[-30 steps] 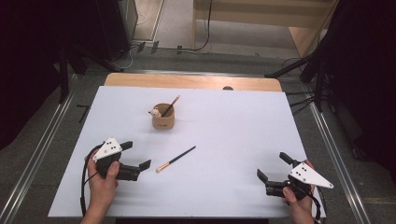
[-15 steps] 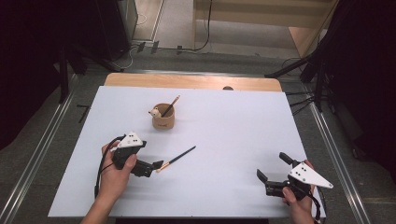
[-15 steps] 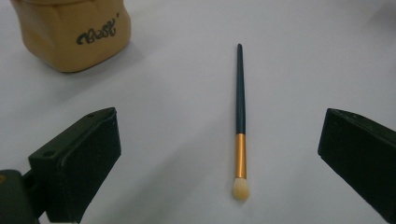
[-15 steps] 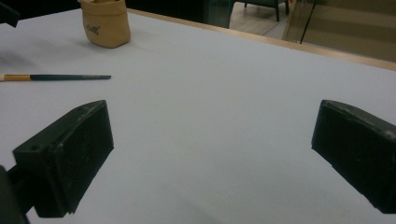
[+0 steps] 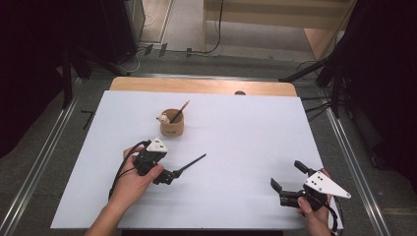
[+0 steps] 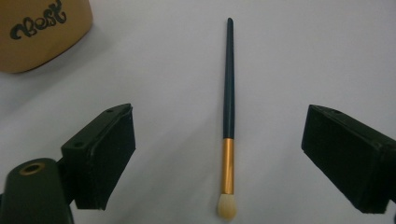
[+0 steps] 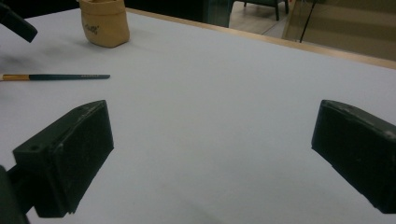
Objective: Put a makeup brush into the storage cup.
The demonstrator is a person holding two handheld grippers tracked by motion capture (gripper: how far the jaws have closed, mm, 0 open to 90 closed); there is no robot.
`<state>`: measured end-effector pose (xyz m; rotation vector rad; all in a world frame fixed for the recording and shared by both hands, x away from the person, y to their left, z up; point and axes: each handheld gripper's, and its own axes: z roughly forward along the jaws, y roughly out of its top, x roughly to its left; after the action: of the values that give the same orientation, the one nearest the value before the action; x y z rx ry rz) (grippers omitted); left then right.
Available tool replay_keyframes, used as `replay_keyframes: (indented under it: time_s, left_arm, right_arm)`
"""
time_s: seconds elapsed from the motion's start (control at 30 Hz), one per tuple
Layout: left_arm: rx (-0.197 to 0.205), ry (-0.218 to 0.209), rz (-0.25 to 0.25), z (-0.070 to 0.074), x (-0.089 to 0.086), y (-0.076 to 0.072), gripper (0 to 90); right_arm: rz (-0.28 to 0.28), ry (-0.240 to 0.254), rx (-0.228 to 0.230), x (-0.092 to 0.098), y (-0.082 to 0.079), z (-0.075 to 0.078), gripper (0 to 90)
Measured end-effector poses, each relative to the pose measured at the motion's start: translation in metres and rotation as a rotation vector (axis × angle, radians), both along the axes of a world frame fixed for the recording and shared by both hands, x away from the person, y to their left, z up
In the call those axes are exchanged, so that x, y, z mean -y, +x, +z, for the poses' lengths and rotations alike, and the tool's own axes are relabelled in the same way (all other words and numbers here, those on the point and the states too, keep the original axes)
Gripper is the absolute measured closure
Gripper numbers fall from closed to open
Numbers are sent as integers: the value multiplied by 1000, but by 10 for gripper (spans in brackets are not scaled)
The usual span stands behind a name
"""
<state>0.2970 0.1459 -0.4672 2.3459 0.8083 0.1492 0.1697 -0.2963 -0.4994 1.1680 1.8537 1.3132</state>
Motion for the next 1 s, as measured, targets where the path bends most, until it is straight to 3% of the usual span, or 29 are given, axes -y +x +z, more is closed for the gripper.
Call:
replay_keyframes:
  time_s: [0.17,0.27,0.37,0.5,0.7,0.83,1.0]
  left_arm:
    - [-36,57,1,-2,10,2,136]
    - [-52,91,-24,-4,16,1,155]
    - [-49,117,-48,-5,21,1,327]
    - [-47,169,-62,-7,29,1,463]
    - [-68,223,-68,-11,36,4,584]
    - [-56,246,-57,-12,37,5,677]
    - [-60,244,-59,-12,35,8,796]
  right_arm:
    - [0,1,-2,0,0,0,0]
    - [1,-1,-1,0,0,-1,0]
    - [0,-2,0,0,1,-1,0]
    - [0,-1,-2,0,0,-1,0]
    - [0,-3,-3,0,0,-1,0]
    - [-1,-1,-4,1,0,-1,0]
    - [-1,-4,-4,1,1,-1,0]
